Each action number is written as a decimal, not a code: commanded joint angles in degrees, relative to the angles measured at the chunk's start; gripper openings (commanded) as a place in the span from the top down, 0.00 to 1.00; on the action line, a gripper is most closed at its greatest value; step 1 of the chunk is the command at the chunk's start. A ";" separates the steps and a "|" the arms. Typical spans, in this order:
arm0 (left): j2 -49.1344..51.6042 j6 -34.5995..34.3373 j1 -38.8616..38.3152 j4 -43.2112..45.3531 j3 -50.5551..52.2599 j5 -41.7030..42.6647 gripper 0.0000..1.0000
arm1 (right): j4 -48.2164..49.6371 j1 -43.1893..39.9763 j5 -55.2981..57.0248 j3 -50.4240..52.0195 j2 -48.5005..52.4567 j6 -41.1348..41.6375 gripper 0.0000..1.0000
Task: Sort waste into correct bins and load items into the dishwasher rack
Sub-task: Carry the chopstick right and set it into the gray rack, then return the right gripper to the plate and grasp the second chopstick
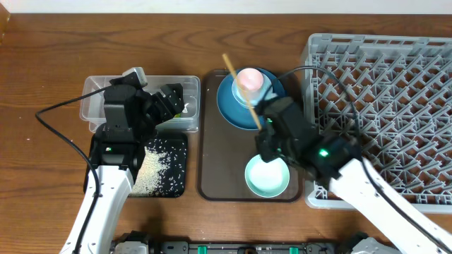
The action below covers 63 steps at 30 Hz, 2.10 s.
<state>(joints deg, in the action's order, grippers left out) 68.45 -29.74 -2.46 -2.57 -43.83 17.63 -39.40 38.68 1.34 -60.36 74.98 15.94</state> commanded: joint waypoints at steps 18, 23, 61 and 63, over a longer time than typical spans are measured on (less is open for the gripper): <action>-0.39 0.79 0.02 0.00 0.07 -0.39 0.11 | -17.11 -20.00 10.45 -0.74 -4.74 3.02 0.99; -0.39 0.79 0.02 0.00 0.07 -0.39 0.11 | -17.64 -20.02 10.47 -0.68 -2.34 1.11 0.99; -0.39 0.79 0.02 0.02 0.07 -0.39 0.11 | -17.75 -19.96 9.70 -0.68 6.78 1.84 0.84; -0.39 0.79 0.02 0.02 0.07 -0.39 0.11 | -17.33 -19.96 8.13 -0.68 6.78 2.32 0.84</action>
<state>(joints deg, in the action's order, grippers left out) 68.45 -29.74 -2.46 -2.59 -43.83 17.63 -57.08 19.07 11.11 -60.45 81.54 17.39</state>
